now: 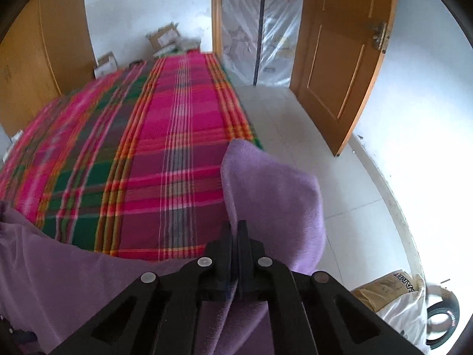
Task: Fold clothes
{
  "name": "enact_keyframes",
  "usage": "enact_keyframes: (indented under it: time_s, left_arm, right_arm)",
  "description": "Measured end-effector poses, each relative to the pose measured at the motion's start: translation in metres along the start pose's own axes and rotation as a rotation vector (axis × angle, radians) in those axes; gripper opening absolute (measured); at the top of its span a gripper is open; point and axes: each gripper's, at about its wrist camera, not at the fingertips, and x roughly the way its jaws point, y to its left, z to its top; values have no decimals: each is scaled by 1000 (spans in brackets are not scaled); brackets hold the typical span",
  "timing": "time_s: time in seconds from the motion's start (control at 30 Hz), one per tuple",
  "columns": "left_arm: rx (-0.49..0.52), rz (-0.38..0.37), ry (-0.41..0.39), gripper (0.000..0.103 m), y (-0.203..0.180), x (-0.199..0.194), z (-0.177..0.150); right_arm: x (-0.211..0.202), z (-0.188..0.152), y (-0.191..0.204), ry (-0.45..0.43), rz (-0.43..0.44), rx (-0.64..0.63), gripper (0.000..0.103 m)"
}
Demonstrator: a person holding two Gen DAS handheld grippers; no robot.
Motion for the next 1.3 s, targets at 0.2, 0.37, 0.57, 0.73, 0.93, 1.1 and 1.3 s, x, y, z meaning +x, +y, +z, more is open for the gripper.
enact_keyframes:
  time_s: [0.2, 0.37, 0.57, 0.73, 0.93, 1.1, 1.3]
  left_arm:
    - [-6, 5, 0, 21, 0, 0, 1]
    - [-3, 22, 2, 21, -2, 1, 0]
    - [-6, 38, 6, 21, -4, 2, 1]
    - [-6, 47, 9, 21, -5, 2, 1]
    - [-10, 45, 14, 21, -5, 2, 2]
    - [-13, 44, 17, 21, -5, 2, 2]
    - [-16, 39, 16, 21, -3, 2, 2]
  right_arm:
    - [-32, -18, -48, -86, 40, 166, 3]
    - [-45, -41, -86, -127, 78, 284, 3]
    - [-45, -66, -119, -135, 107, 396, 3]
    - [-36, -90, -142, -125, 168, 519, 3]
    - [-26, -117, -162, -102, 246, 673, 2]
    - [-41, -120, -164, -153, 245, 690, 2]
    - [-49, -124, -163, -173, 224, 698, 2]
